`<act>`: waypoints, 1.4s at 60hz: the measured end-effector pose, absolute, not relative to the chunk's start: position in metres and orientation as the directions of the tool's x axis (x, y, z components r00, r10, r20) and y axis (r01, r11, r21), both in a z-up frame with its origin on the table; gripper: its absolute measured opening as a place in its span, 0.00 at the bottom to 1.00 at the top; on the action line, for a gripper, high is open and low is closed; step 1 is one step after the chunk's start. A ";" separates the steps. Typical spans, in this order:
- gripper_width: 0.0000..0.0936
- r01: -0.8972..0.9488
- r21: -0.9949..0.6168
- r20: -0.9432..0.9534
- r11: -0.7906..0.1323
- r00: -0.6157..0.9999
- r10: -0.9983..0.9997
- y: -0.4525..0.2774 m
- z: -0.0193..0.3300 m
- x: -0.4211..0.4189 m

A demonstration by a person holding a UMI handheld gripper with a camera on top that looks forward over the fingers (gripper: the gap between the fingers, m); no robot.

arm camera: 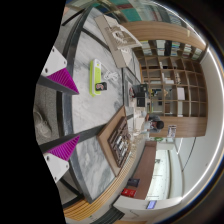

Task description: Unplug charger

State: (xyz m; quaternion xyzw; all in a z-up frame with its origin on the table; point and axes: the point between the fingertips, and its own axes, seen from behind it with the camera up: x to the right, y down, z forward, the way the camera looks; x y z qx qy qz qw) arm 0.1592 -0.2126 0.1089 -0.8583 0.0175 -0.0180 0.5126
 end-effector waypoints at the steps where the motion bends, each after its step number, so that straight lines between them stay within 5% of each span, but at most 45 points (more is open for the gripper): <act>1: 0.87 -0.005 -0.880 0.020 -0.474 0.999 -0.048 -0.212 0.109 0.159; 39: 0.84 0.039 -0.889 -0.007 -0.456 0.995 0.098 0.008 0.035 0.052; 44: 0.46 0.083 -0.894 0.032 -0.441 0.992 0.122 0.020 0.031 0.041; 45: 0.32 0.087 -0.895 0.031 -0.437 0.990 0.135 0.022 0.029 0.038; 61: 0.17 0.077 -0.905 0.031 -0.418 0.993 0.117 0.020 0.032 0.038; 68: 0.17 0.125 -0.981 0.100 -0.150 0.981 0.167 0.011 0.153 0.031; 74: 0.17 0.105 -0.989 0.088 -0.101 0.984 0.154 -0.002 0.205 0.040; 77: 0.17 0.113 -0.986 0.096 -0.125 0.987 0.131 -0.004 0.203 0.053; 84: 0.17 0.136 -0.949 0.121 -0.283 0.990 0.068 -0.003 0.139 0.091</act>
